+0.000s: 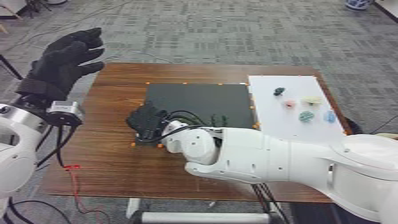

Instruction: Arrange flowers

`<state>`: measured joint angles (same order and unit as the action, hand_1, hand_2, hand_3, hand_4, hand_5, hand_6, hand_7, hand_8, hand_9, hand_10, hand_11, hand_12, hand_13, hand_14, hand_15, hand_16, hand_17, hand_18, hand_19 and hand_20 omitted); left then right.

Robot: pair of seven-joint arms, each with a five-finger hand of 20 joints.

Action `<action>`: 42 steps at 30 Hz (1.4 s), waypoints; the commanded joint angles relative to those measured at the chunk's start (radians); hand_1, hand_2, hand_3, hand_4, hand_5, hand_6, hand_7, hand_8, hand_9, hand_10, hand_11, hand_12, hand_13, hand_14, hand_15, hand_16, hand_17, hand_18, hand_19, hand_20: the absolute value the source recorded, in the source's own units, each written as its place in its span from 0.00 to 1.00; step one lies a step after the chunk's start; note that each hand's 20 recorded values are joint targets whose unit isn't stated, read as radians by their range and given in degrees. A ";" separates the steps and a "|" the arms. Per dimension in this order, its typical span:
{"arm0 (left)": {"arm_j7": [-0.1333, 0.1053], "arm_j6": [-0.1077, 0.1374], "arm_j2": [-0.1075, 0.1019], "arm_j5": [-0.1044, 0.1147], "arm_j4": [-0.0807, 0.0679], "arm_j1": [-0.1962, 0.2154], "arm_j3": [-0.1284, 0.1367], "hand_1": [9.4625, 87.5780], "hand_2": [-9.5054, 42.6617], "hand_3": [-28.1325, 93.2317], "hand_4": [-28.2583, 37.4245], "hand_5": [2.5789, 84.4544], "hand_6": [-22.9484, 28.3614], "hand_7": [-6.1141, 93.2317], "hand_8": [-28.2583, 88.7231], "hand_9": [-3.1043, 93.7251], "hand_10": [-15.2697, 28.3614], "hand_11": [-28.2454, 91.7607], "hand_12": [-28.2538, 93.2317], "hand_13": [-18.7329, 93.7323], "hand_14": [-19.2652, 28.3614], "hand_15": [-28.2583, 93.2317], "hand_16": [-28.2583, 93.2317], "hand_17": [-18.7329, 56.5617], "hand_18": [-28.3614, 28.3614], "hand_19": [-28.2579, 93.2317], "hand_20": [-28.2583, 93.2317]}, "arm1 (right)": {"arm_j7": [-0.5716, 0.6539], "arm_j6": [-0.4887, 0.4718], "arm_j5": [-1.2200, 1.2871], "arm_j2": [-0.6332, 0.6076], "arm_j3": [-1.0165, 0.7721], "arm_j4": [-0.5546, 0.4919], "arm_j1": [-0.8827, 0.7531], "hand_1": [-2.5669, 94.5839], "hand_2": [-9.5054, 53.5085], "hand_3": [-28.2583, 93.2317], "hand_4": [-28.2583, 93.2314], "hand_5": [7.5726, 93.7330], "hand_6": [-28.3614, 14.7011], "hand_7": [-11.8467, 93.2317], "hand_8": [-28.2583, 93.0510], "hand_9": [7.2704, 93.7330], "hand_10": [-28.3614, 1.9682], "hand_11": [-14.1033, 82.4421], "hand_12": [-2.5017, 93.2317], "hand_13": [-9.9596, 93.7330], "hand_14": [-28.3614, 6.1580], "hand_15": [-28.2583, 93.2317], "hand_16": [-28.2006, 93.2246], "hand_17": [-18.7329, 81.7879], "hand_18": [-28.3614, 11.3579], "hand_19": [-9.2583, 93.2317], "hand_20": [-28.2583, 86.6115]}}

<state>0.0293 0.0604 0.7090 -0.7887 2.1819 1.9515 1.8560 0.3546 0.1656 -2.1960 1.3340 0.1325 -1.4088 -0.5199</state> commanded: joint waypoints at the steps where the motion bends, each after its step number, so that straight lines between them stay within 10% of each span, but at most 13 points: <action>1: 0.009 -0.013 0.008 -0.003 0.001 -0.004 -0.002 0.20 0.13 0.79 0.02 0.24 0.48 0.29 0.15 0.21 0.57 0.42 0.39 0.21 0.66 0.59 0.19 0.11 0.84 0.58 0.35 | 0.033 0.010 -0.024 -0.007 -0.013 -0.018 0.013 0.55 0.00 0.71 0.00 0.64 0.76 0.41 0.15 0.71 0.78 0.44 0.48 0.76 0.67 0.91 0.56 0.49 0.21 0.89 0.74; 8: 0.011 -0.014 0.027 -0.004 0.012 0.037 0.027 0.20 0.13 0.79 0.02 0.24 0.48 0.29 0.15 0.21 0.57 0.42 0.39 0.21 0.66 0.59 0.19 0.11 0.84 0.57 0.35 | 0.024 -0.075 -0.113 -0.065 -0.120 -0.085 -0.051 0.52 0.00 0.74 0.00 0.64 0.76 0.41 0.12 0.69 0.76 0.49 0.46 0.75 0.68 0.91 0.56 0.49 0.21 0.89 0.74; 18: 0.014 -0.019 0.098 0.000 0.035 0.148 0.100 0.20 0.13 0.79 0.02 0.24 0.48 0.29 0.15 0.21 0.57 0.42 0.39 0.21 0.66 0.59 0.19 0.11 0.84 0.57 0.34 | 0.108 0.043 -0.058 -0.487 -0.517 -0.402 -0.272 0.39 0.00 0.91 0.00 0.59 0.73 0.40 0.09 0.64 0.65 0.54 0.34 0.73 0.65 0.91 0.56 0.47 0.20 0.89 0.74; 26: 0.016 -0.005 0.166 -0.001 0.070 0.251 0.151 0.20 0.13 0.79 0.02 0.24 0.48 0.29 0.15 0.21 0.57 0.42 0.39 0.22 0.66 0.60 0.19 0.11 0.84 0.57 0.34 | 0.244 -0.014 -0.039 -0.670 -0.849 -0.358 -0.564 0.38 0.00 0.91 0.00 0.46 0.64 0.36 0.11 0.52 0.59 0.39 0.25 0.64 0.58 0.91 0.53 0.43 0.19 0.87 0.74; 42: 0.021 0.008 0.183 -0.002 0.073 0.261 0.148 0.20 0.13 0.79 0.02 0.24 0.48 0.29 0.15 0.21 0.57 0.42 0.39 0.22 0.67 0.60 0.19 0.11 0.84 0.57 0.34 | 0.304 -0.208 -0.020 -0.723 -1.077 -0.349 -0.831 0.40 0.00 0.89 0.00 0.50 0.63 0.38 0.12 0.55 0.58 0.44 0.27 0.62 0.54 0.92 0.51 0.43 0.18 0.87 0.74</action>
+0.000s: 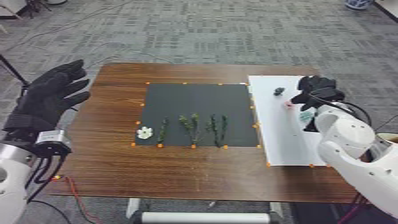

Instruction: Arrange flowers

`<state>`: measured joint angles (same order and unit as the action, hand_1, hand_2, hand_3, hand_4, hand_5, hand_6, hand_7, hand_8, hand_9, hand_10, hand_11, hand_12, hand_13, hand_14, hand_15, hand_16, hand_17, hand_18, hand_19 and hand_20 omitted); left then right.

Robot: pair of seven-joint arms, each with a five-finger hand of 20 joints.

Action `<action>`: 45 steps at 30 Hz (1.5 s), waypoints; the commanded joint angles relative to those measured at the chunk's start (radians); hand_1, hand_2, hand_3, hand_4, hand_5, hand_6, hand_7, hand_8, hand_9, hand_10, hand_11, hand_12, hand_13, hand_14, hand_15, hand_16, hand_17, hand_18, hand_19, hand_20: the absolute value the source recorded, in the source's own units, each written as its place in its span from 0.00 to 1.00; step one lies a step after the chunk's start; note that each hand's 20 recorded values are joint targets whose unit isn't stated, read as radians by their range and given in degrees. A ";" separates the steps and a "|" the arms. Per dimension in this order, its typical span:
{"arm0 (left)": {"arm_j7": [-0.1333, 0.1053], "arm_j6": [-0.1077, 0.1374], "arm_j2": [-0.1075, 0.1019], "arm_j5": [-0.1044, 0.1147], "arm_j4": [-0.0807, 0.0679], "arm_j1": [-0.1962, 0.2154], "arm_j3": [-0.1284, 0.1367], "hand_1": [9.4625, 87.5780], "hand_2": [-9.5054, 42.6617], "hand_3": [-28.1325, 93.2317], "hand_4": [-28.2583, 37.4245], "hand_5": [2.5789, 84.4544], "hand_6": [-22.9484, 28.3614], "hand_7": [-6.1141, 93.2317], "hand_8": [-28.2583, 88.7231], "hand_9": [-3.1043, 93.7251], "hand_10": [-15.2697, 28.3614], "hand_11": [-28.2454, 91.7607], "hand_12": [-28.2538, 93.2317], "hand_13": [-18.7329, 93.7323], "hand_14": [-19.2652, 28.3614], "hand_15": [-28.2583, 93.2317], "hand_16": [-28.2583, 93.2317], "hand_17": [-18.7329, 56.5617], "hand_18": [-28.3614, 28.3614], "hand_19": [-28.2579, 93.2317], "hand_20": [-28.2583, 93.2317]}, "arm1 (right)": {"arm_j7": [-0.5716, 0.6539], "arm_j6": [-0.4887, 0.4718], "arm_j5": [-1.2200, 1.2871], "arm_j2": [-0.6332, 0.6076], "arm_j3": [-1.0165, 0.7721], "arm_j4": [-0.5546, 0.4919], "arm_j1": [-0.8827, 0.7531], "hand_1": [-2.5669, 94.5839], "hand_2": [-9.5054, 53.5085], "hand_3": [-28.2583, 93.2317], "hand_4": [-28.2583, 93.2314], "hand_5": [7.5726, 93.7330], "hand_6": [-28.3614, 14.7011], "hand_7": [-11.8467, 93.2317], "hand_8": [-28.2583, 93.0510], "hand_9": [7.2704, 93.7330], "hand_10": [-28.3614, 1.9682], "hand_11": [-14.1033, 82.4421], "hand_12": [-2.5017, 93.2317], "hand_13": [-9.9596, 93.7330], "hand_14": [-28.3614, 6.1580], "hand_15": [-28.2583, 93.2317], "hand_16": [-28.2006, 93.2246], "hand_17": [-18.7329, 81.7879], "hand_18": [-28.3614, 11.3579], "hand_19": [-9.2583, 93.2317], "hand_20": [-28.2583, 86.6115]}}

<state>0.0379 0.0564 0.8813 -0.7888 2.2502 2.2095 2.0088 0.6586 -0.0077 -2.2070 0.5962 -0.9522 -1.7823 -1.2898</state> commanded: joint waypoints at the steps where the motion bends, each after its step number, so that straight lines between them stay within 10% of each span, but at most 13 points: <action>1: 0.011 0.011 0.012 -0.003 0.005 0.004 -0.005 0.20 0.13 0.79 0.02 0.24 0.48 0.29 0.15 0.21 0.57 0.42 0.39 0.22 0.67 0.60 0.19 0.11 0.84 0.57 0.34 | 0.002 -0.044 -0.008 0.016 0.003 0.027 -0.065 0.39 0.00 0.89 0.00 0.50 0.63 0.39 0.12 0.55 0.58 0.44 0.27 0.62 0.54 0.92 0.51 0.43 0.18 0.87 0.74; 26: 0.011 0.007 0.006 -0.001 0.006 0.017 0.003 0.20 0.14 0.79 0.01 0.24 0.48 0.29 0.15 0.21 0.57 0.43 0.39 0.22 0.67 0.60 0.19 0.11 0.84 0.57 0.34 | 0.043 0.062 -0.028 -0.077 -0.073 -0.024 -0.126 0.38 0.00 0.90 0.00 0.52 0.65 0.41 0.11 0.55 0.58 0.50 0.30 0.63 0.55 0.92 0.51 0.44 0.18 0.88 0.75; 45: 0.011 0.009 0.002 0.000 0.006 0.021 0.011 0.20 0.14 0.79 0.01 0.24 0.48 0.29 0.15 0.21 0.57 0.43 0.39 0.22 0.67 0.60 0.19 0.11 0.84 0.57 0.34 | 0.014 -0.087 0.011 -0.061 -0.088 0.037 -0.148 0.38 0.00 0.89 0.00 0.54 0.67 0.40 0.11 0.56 0.58 0.47 0.29 0.62 0.53 0.92 0.52 0.43 0.18 0.87 0.75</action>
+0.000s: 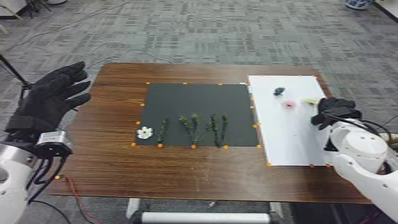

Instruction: Arrange flowers

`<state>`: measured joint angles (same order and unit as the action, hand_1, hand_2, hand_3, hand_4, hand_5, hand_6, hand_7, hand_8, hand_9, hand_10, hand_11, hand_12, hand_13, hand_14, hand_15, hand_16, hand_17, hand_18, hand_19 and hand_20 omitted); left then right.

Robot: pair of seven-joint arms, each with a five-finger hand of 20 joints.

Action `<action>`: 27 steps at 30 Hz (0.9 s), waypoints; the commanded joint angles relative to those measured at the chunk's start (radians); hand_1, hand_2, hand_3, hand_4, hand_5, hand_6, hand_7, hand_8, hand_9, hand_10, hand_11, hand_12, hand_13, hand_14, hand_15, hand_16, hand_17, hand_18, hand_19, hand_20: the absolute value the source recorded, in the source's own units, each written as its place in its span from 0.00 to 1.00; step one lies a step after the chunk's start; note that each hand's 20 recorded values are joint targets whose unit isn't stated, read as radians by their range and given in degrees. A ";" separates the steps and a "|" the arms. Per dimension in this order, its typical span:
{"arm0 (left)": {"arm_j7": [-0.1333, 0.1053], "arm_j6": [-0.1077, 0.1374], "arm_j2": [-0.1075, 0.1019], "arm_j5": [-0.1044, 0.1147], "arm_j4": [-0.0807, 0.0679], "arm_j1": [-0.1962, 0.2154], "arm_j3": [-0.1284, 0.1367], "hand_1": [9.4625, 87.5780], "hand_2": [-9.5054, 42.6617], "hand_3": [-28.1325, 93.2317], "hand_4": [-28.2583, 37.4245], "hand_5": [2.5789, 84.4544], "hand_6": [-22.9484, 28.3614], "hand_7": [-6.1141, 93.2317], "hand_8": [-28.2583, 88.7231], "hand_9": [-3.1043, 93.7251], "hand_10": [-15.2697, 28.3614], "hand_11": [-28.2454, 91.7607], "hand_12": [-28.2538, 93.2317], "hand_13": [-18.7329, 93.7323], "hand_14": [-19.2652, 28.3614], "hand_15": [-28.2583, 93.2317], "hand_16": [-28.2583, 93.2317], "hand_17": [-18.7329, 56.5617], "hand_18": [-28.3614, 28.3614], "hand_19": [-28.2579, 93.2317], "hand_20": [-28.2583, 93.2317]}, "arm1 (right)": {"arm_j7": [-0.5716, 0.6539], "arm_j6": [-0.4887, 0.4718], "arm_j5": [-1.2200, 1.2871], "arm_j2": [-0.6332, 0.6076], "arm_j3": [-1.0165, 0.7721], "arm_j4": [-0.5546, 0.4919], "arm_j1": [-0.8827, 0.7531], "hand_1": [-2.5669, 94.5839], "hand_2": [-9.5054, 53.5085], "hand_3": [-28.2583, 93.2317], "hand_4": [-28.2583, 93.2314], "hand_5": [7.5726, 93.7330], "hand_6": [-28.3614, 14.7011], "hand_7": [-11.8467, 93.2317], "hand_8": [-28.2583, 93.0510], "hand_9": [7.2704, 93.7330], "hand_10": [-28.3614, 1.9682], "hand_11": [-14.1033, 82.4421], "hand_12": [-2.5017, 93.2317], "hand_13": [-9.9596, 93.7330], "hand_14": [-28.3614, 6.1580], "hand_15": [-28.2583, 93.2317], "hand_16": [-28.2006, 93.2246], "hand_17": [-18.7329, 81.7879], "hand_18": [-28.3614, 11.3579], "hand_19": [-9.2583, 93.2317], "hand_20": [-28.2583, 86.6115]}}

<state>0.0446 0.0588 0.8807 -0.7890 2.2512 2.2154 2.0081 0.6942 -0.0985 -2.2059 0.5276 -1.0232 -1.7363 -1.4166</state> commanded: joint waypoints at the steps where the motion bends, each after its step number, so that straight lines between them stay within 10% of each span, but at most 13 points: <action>1: 0.007 0.002 0.005 0.001 0.006 0.017 0.014 0.20 0.14 0.79 0.01 0.24 0.48 0.29 0.15 0.21 0.57 0.43 0.39 0.22 0.67 0.60 0.19 0.11 0.84 0.57 0.34 | -0.024 0.015 0.009 0.010 -0.010 -0.011 -0.018 0.38 0.00 0.89 0.00 0.52 0.66 0.39 0.11 0.55 0.58 0.46 0.29 0.62 0.53 0.92 0.52 0.43 0.18 0.87 0.75; 14: 0.003 0.005 0.012 -0.001 0.012 0.025 0.019 0.20 0.14 0.79 0.01 0.24 0.48 0.29 0.15 0.21 0.57 0.43 0.39 0.22 0.67 0.60 0.19 0.11 0.84 0.57 0.34 | -0.038 0.024 0.001 0.040 0.039 0.005 0.001 0.43 0.00 0.89 0.00 0.58 0.71 0.44 0.11 0.66 0.69 0.48 0.38 0.69 0.63 0.90 0.52 0.47 0.20 0.89 0.74; 17: 0.003 0.009 0.013 -0.001 0.015 0.028 0.025 0.20 0.14 0.79 0.02 0.24 0.48 0.29 0.15 0.21 0.57 0.43 0.39 0.22 0.67 0.60 0.19 0.11 0.84 0.57 0.34 | -0.037 0.072 0.006 0.041 0.045 0.010 -0.006 0.53 0.00 0.88 0.00 0.66 0.72 0.55 0.24 0.79 0.80 0.38 0.57 0.74 0.68 0.89 0.54 0.51 0.22 0.92 0.73; 27: -0.002 0.015 0.009 0.000 0.018 0.034 0.041 0.20 0.14 0.79 0.01 0.24 0.48 0.29 0.15 0.21 0.57 0.43 0.39 0.22 0.67 0.60 0.18 0.11 0.84 0.57 0.34 | -0.112 0.313 -0.020 0.044 0.188 -0.071 0.180 0.56 0.00 0.92 0.00 0.79 0.72 0.56 0.22 0.90 0.81 0.37 0.59 0.79 0.70 0.89 0.56 0.55 0.21 0.93 0.73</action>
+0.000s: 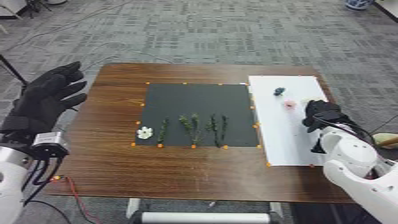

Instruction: Arrange flowers

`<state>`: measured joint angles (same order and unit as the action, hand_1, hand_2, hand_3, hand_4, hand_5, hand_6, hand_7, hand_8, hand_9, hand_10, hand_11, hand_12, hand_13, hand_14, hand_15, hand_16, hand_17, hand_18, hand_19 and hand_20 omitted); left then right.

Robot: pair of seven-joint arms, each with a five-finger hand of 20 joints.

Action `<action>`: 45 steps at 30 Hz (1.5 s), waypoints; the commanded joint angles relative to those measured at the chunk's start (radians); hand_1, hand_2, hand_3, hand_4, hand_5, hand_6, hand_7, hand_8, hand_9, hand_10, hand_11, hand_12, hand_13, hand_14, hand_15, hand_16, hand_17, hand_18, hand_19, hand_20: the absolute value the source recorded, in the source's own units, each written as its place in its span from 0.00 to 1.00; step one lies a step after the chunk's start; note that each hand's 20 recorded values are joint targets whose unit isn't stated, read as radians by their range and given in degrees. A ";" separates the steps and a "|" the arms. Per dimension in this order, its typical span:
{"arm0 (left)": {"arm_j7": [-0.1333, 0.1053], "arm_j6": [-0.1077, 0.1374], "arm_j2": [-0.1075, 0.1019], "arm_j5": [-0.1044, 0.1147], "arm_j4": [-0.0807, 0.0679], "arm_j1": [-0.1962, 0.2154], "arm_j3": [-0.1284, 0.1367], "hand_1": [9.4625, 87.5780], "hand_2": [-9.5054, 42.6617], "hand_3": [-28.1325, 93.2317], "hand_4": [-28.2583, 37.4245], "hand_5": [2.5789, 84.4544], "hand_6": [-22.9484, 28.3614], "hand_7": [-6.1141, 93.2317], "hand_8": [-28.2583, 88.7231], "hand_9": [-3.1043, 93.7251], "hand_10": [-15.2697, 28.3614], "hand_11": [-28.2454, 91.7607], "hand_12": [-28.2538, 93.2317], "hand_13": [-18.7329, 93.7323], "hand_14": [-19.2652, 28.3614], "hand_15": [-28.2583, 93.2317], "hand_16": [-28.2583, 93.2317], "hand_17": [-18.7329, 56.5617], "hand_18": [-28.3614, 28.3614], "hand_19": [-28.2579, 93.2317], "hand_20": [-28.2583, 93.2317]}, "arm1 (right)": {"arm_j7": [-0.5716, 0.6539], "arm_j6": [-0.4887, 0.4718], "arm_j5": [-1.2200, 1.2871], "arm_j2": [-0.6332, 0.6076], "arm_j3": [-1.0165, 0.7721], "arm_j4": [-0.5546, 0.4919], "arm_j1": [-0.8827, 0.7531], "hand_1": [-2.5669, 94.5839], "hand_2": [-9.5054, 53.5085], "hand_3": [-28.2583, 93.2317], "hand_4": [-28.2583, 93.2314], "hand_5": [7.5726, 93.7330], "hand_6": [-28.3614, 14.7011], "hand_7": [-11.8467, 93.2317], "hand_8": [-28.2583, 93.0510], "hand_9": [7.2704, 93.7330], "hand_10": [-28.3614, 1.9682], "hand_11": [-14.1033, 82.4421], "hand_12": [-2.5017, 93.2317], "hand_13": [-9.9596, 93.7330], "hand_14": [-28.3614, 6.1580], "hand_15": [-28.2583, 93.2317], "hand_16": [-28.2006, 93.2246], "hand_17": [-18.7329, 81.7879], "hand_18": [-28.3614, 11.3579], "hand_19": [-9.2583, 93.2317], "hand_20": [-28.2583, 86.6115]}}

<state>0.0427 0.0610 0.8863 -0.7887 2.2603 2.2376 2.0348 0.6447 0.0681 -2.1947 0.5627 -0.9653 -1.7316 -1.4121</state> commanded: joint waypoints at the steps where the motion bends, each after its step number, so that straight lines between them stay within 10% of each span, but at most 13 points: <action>1: 0.001 0.009 0.001 -0.001 0.007 0.007 0.016 0.20 0.14 0.79 0.02 0.24 0.48 0.29 0.15 0.21 0.57 0.43 0.39 0.22 0.67 0.60 0.18 0.11 0.84 0.57 0.34 | -0.076 0.165 -0.030 0.018 0.171 -0.082 0.226 0.56 0.00 0.92 0.00 0.79 0.72 0.56 0.22 0.90 0.81 0.37 0.59 0.79 0.70 0.89 0.56 0.55 0.21 0.93 0.73; 19: 0.029 -0.013 -0.086 -0.002 -0.039 -0.136 -0.078 0.20 0.14 0.79 0.02 0.24 0.48 0.29 0.15 0.21 0.57 0.42 0.39 0.22 0.67 0.60 0.19 0.11 0.84 0.57 0.34 | -0.130 0.207 -0.015 0.482 0.728 0.090 0.724 0.54 0.00 0.94 0.00 0.78 0.72 0.57 0.22 0.90 0.81 0.37 0.59 0.79 0.70 0.89 0.56 0.55 0.21 0.93 0.73; 45: -0.003 -0.013 -0.119 0.001 -0.061 -0.205 -0.147 0.20 0.14 0.79 0.02 0.25 0.48 0.29 0.15 0.21 0.57 0.43 0.39 0.22 0.67 0.59 0.19 0.11 0.84 0.57 0.34 | -0.023 0.293 0.054 0.782 1.096 0.433 0.927 0.56 0.00 0.91 0.00 0.79 0.73 0.57 0.20 0.90 0.84 0.36 0.58 0.80 0.70 0.89 0.56 0.55 0.21 0.94 0.73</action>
<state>0.0404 0.0557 0.7736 -0.7885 2.2091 2.0586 1.9017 0.5943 0.3453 -2.1272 1.2970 0.1062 -1.3267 -0.5011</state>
